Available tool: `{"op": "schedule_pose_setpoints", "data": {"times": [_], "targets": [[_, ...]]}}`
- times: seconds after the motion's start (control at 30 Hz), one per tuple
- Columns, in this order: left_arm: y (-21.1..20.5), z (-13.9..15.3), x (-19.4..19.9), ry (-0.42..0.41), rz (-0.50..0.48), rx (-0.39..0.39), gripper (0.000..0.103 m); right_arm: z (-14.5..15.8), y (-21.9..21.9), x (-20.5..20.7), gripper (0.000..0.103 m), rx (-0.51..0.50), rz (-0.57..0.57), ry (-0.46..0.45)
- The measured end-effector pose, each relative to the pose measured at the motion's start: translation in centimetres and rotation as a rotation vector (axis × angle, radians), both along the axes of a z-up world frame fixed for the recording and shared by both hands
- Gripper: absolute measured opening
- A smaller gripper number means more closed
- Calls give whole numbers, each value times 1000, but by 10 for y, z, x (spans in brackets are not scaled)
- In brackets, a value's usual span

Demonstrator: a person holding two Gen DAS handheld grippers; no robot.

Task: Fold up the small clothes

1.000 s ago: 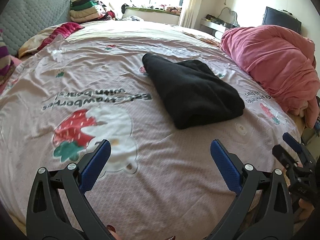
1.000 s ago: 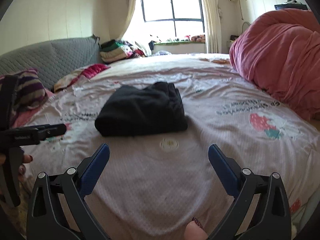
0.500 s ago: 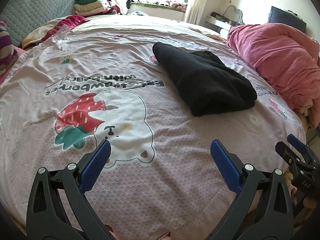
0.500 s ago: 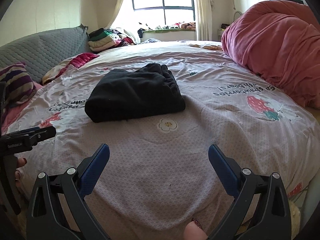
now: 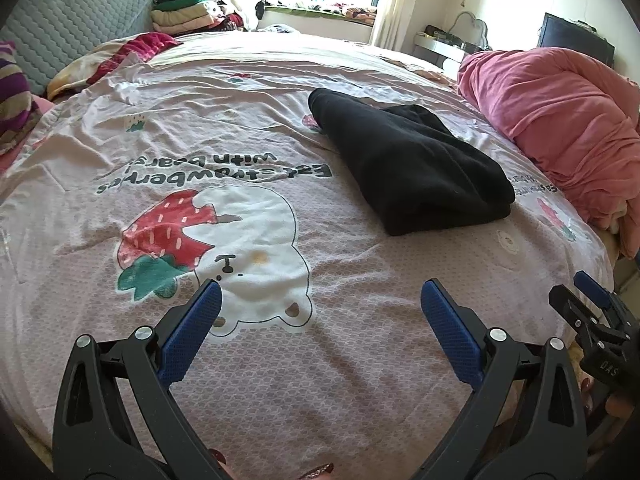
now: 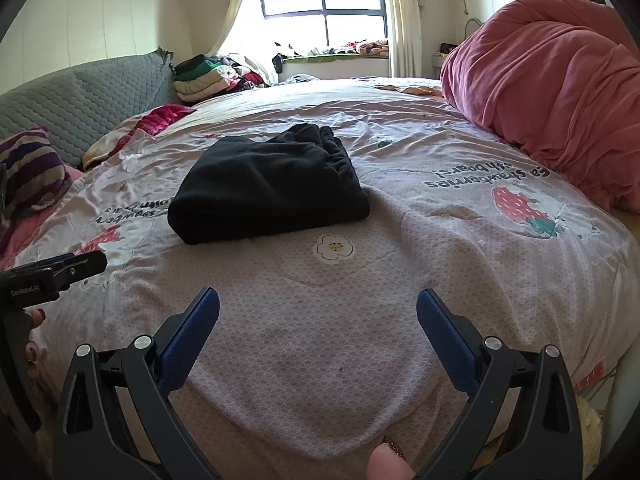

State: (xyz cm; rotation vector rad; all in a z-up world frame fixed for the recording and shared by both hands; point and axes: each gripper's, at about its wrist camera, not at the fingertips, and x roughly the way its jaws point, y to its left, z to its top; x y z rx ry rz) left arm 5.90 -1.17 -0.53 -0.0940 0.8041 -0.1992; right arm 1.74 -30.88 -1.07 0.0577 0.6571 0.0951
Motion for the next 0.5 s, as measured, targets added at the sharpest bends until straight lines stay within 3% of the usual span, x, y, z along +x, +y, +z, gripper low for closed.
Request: {"op": "schedule_pose_setpoints", "data": {"times": [0.5], "targets": [[1,2,-1,1,0,10,94,2,-2,-1,98,0,-7,-4]]}}
